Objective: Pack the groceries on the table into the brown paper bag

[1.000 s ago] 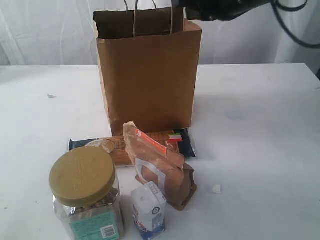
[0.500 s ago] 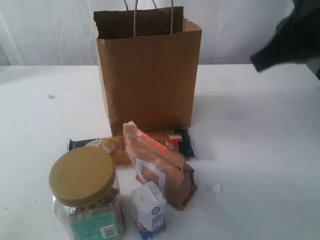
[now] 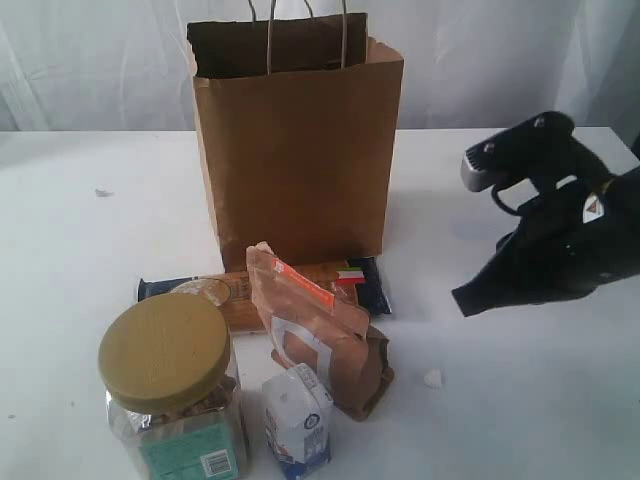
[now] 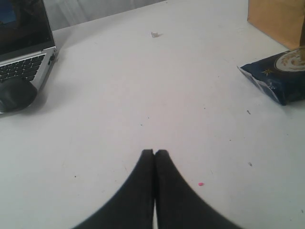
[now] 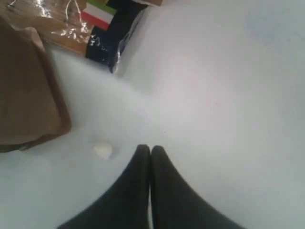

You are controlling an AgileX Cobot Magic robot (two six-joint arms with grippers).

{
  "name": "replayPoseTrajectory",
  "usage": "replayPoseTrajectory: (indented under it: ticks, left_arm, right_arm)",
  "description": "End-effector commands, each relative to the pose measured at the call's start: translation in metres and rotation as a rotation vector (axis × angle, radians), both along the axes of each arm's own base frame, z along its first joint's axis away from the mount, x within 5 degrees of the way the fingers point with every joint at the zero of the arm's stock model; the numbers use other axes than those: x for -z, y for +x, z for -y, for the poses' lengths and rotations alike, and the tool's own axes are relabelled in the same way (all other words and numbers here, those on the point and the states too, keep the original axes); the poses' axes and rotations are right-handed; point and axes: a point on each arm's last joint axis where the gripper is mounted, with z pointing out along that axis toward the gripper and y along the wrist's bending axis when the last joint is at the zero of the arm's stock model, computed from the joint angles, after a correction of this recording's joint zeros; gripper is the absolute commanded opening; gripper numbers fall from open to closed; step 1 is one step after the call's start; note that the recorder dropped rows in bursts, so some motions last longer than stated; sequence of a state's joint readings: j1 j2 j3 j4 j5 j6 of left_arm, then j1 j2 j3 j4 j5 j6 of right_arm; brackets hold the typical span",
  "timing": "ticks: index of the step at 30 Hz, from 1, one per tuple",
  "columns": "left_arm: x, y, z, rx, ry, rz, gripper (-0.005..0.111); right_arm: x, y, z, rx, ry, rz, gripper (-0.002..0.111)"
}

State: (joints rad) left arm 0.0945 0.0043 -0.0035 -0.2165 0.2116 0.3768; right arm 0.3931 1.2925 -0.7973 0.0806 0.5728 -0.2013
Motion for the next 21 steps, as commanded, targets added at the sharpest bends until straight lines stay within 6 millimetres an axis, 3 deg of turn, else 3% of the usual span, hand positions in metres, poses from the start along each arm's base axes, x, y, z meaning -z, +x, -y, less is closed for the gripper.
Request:
replayPoseTrajectory:
  ticks: [1, 6, 13, 21]
  left_arm:
    - [0.001, 0.000, 0.000, -0.003, -0.004, 0.003, 0.000]
    - [0.001, 0.000, 0.000, -0.003, -0.004, 0.003, 0.000]
    - [0.001, 0.000, 0.000, -0.003, -0.004, 0.003, 0.000]
    - [0.001, 0.000, 0.000, -0.003, -0.004, 0.003, 0.000]
  right_arm:
    - [0.023, 0.008, -0.012, -0.056, 0.056, -0.074, 0.000]
    - [0.043, 0.011, -0.022, -0.109, 0.075, -0.219, 0.012]
    - [0.068, 0.018, -0.025, -0.102, 0.048, -0.316, 0.041]
    - [0.087, 0.024, -0.027, -0.084, 0.032, -0.345, 0.043]
